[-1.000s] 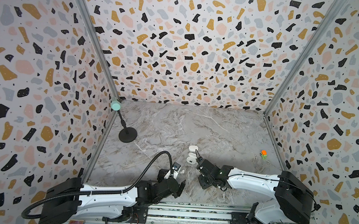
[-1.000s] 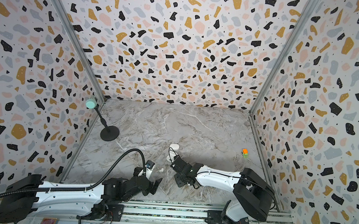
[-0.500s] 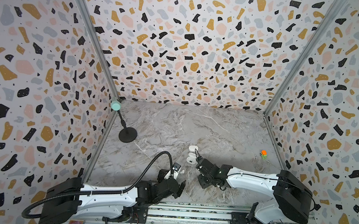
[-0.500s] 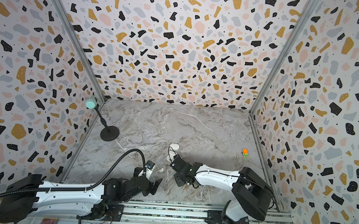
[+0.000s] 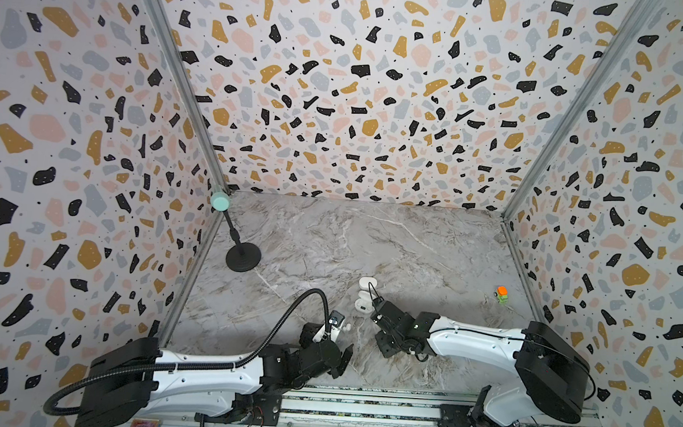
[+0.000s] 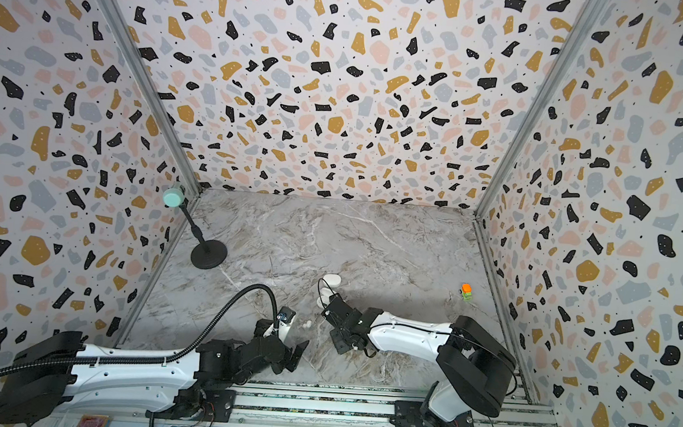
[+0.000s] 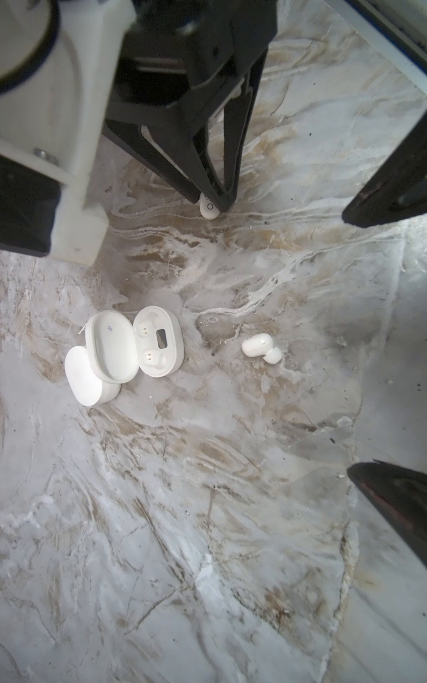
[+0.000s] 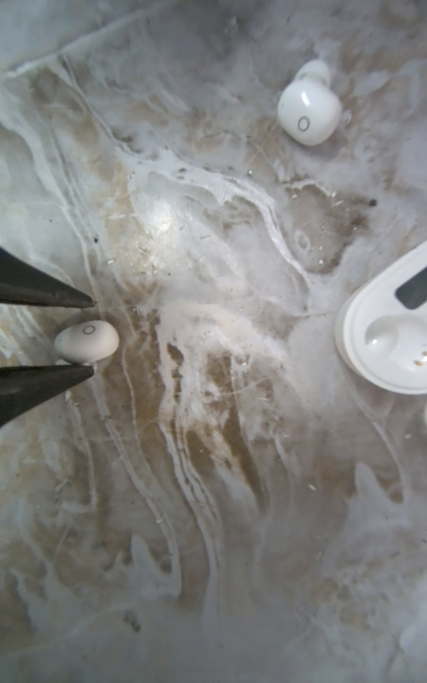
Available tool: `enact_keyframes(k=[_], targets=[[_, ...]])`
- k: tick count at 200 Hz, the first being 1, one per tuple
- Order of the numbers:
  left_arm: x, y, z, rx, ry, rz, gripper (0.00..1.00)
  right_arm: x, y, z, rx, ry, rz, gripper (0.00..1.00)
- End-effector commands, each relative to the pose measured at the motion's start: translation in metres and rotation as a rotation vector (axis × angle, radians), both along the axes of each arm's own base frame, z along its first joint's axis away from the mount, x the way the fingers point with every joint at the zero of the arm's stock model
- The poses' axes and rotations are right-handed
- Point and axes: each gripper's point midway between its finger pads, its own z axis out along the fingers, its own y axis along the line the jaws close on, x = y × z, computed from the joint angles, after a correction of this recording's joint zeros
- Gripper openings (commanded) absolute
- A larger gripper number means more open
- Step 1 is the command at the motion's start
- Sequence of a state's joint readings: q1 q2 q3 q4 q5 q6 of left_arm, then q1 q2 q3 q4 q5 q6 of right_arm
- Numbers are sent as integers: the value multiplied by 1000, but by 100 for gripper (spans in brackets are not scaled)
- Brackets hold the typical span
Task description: Insert the wireless bluetooth earbuds into the charging case
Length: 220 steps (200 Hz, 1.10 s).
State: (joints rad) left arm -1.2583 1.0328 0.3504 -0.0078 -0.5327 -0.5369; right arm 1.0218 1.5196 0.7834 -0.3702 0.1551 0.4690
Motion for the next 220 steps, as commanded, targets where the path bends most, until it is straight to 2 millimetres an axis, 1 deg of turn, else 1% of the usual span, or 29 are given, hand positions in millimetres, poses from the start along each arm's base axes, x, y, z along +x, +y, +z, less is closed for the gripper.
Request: enact_keyframes(k=[1,100,183,220], targets=[[1,0,0,3,-8,7,100,5,0,5,-21,-13,-3,28],[0,1,-1,6,-7,7,100,10,2,5,-46,-23,1,26],[1,0,-1,3,-7,8,100,11,3,2,-57,-20,6,26],[1,1,-1,3,-8,9,100,11,2,1,-61,-20,7,24]])
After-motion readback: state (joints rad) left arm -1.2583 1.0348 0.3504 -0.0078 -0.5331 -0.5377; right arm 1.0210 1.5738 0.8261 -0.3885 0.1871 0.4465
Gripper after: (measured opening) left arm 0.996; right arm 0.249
